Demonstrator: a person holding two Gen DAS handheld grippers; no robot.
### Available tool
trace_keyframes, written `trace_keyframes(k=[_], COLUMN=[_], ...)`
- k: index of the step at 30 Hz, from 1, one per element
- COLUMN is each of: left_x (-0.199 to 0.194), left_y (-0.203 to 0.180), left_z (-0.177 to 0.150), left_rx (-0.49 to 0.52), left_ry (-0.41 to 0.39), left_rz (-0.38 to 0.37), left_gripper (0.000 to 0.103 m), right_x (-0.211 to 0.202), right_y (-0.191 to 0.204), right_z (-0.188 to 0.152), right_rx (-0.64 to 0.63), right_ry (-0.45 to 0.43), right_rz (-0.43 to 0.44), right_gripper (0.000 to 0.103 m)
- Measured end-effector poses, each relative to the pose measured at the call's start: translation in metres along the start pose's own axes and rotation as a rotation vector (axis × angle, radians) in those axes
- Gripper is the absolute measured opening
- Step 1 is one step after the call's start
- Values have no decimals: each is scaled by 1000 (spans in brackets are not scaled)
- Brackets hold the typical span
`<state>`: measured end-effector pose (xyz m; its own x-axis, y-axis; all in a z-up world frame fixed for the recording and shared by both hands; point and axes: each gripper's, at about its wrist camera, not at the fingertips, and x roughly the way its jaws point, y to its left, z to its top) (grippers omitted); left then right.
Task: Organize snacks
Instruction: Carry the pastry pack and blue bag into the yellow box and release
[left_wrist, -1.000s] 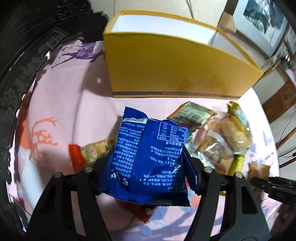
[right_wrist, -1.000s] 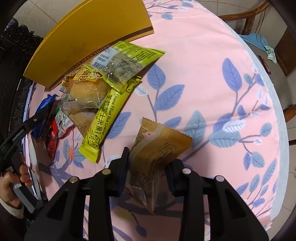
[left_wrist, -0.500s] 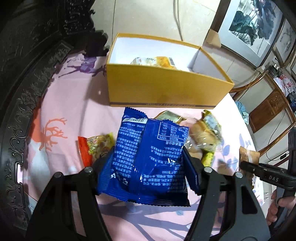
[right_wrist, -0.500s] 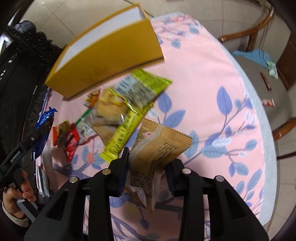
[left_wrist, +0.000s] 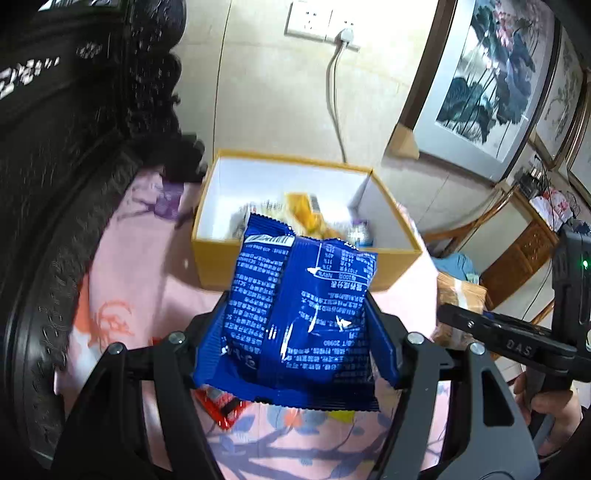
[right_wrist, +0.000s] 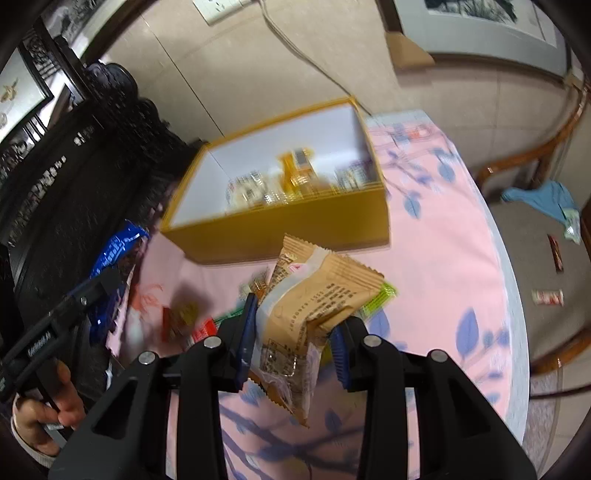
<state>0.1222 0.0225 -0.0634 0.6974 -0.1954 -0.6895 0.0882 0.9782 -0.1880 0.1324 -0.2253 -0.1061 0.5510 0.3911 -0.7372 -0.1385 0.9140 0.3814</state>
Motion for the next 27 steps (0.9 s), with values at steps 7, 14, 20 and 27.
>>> trace_keyframes(k=[7,14,20,27], left_x=[28,91,138,189], left_y=[-6,-6,-5,5], left_z=[51,98,126,139], left_rx=[-2,-24,9,9], left_ry=[-53,-13,12,69], left_rz=[60,106,126,159], left_gripper=[69,69,69,80], right_x=[21,56,92,129], right_y=[5,-1,-8,-15], right_z=[65,118,148,163], right_rx=[-31,-26,-28,-19], right_ry=[-58,-62,-44,-10], right_rz=[29,25,6,-13], right_gripper=[37,37,37,39])
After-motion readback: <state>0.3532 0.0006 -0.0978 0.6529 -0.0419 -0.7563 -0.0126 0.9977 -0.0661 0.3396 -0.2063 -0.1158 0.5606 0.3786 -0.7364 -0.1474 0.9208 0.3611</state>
